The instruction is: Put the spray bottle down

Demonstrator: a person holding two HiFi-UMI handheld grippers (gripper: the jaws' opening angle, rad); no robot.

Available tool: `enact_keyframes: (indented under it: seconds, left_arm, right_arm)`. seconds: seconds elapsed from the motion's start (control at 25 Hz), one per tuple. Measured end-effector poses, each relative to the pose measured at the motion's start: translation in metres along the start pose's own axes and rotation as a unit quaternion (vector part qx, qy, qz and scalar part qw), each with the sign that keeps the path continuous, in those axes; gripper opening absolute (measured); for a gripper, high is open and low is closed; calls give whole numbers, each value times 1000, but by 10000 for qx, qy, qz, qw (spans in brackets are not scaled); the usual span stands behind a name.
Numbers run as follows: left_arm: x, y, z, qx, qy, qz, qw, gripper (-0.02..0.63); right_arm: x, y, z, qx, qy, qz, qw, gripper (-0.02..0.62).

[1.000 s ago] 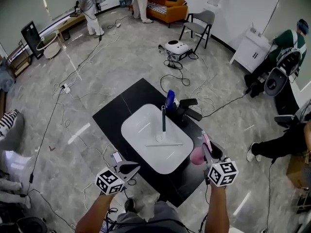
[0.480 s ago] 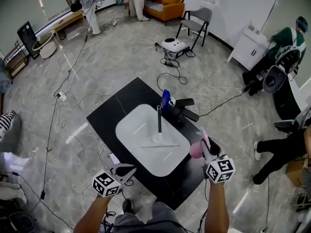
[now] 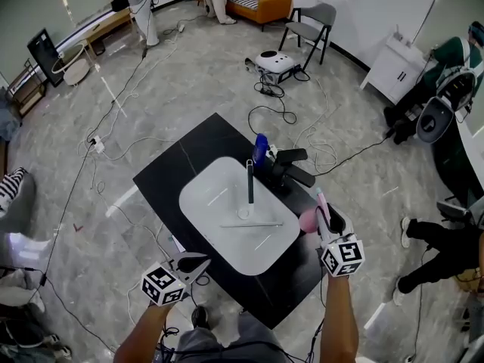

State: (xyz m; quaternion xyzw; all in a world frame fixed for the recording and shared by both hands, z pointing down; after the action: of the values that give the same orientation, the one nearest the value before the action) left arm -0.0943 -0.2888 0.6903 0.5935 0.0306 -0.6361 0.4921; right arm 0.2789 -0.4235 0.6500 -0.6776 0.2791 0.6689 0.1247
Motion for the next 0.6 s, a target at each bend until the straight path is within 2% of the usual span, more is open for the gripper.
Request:
enact_keyframes:
  seconds: [0.28, 0.6]
  left_arm:
    - [-8, 7, 2, 65, -73, 49, 9999, 6]
    - [-19, 15, 2, 125, -113, 83, 9998, 5]
  right_arm:
    - [-15, 12, -15, -46, -106, -216, 9997, 106]
    - [-31, 25, -37, -167, 21, -364, 9992, 106]
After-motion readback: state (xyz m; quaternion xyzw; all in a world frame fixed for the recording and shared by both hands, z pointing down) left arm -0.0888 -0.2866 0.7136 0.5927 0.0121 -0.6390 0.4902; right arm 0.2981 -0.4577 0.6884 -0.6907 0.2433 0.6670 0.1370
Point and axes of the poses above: the fingertips, and each gripper's own axes: y forward along the fingers, z to its left, x out of its top, the point moved 6 cm from there along -y, backward along the fingers, and after that the axes turned 7 degrees about x, right-handed, at the moved point
